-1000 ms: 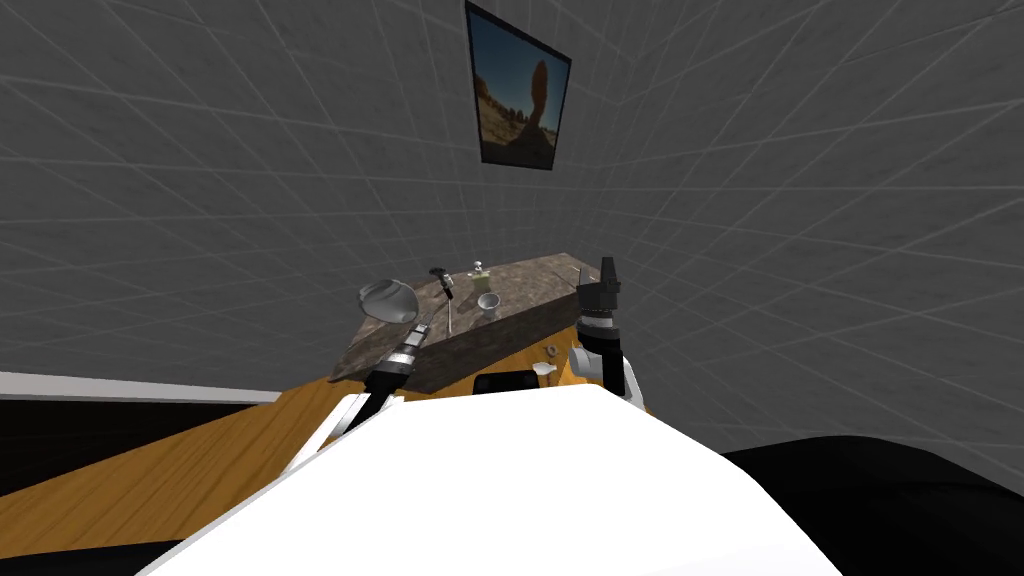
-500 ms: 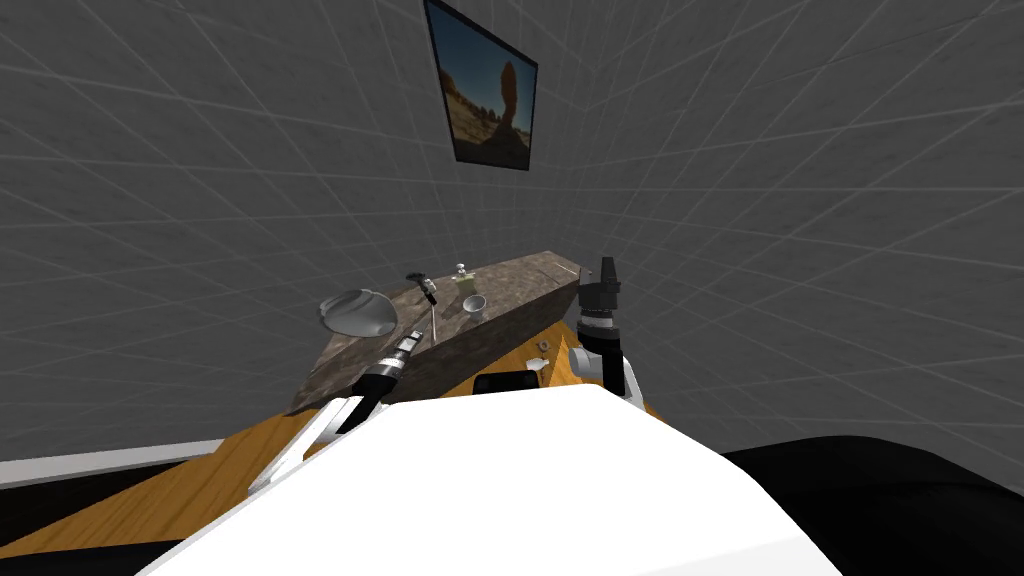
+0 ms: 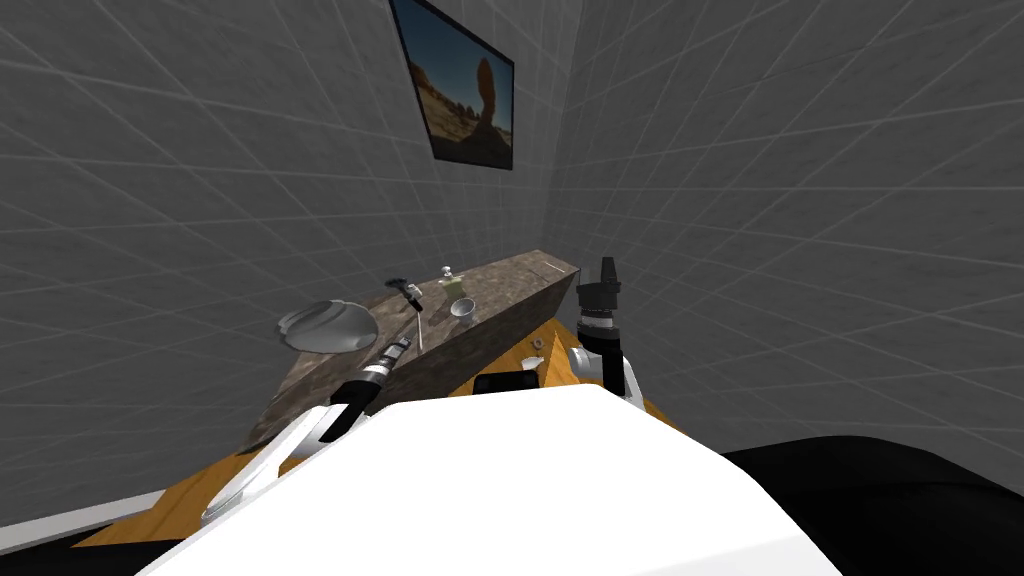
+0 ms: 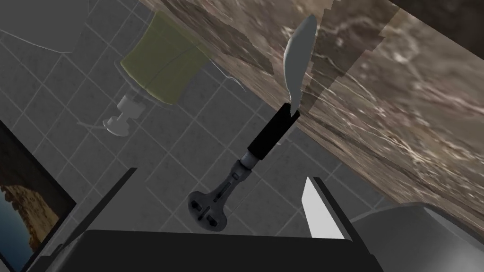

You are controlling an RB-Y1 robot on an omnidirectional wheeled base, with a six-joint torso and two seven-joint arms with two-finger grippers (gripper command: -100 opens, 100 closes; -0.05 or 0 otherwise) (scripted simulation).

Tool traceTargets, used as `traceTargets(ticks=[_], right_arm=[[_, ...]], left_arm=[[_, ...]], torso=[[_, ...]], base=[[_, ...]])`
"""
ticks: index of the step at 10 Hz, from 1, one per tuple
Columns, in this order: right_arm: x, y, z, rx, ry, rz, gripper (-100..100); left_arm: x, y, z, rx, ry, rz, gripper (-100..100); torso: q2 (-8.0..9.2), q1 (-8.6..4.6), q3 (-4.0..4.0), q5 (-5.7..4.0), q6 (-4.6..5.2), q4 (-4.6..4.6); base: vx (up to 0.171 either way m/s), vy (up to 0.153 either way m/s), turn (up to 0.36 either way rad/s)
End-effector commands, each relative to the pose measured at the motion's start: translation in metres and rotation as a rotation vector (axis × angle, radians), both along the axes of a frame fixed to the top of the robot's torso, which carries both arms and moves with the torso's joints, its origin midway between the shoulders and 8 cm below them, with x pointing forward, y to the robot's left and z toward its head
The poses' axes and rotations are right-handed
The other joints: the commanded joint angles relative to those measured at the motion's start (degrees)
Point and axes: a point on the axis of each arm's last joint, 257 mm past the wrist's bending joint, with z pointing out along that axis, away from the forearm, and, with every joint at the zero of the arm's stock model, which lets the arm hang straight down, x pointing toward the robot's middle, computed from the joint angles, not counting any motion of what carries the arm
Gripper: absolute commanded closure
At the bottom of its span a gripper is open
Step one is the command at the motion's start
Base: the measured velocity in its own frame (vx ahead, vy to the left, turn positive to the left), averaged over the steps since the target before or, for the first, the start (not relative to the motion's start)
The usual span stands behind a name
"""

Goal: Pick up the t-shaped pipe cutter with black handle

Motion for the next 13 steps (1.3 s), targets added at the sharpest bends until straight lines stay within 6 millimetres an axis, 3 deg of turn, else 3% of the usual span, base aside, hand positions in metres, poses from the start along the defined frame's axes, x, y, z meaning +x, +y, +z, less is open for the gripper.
traceTargets(ticks=[1, 2, 6, 10, 13], right_arm=[[0.0, 0.0, 0.0, 0.0, 0.0, 0.0, 0], [0.0, 0.0, 0.0, 0.0, 0.0, 0.0, 0], [0.0, 0.0, 0.0, 0.0, 0.0, 0.0, 0], [0.0, 0.0, 0.0, 0.0, 0.0, 0.0, 0], [0.0, 0.0, 0.0, 0.0, 0.0, 0.0, 0]], left_arm=[[-0.003, 0.019, -0.009, 0.024, 0.021, 0.023, -100], [-0.003, 0.019, -0.009, 0.024, 0.021, 0.023, -100], [-0.029, 0.114, -0.014, 0.22, 0.134, 0.143, -100], [-0.05, 0.195, 0.008, 0.391, 0.2, 0.245, -100], [-0.06, 0.238, 0.031, 0.486, 0.223, 0.303, -100]], torso=[[0.0, 0.0, 0.0, 0.0, 0.0, 0.0], [0.0, 0.03, 0.0, 0.02, -0.04, 0.0], [-0.09, 0.05, -0.05, 0.0, -0.02, -0.02], [-0.15, -0.04, -0.09, -0.01, -0.02, -0.03], [-0.11, 0.04, -0.06, 0.01, -0.04, -0.03]], base=[[0.014, -0.019, -0.102], [0.007, -0.006, 0.017], [0.034, -0.028, -0.245], [0.053, -0.042, -0.224], [0.047, -0.012, -0.149]])
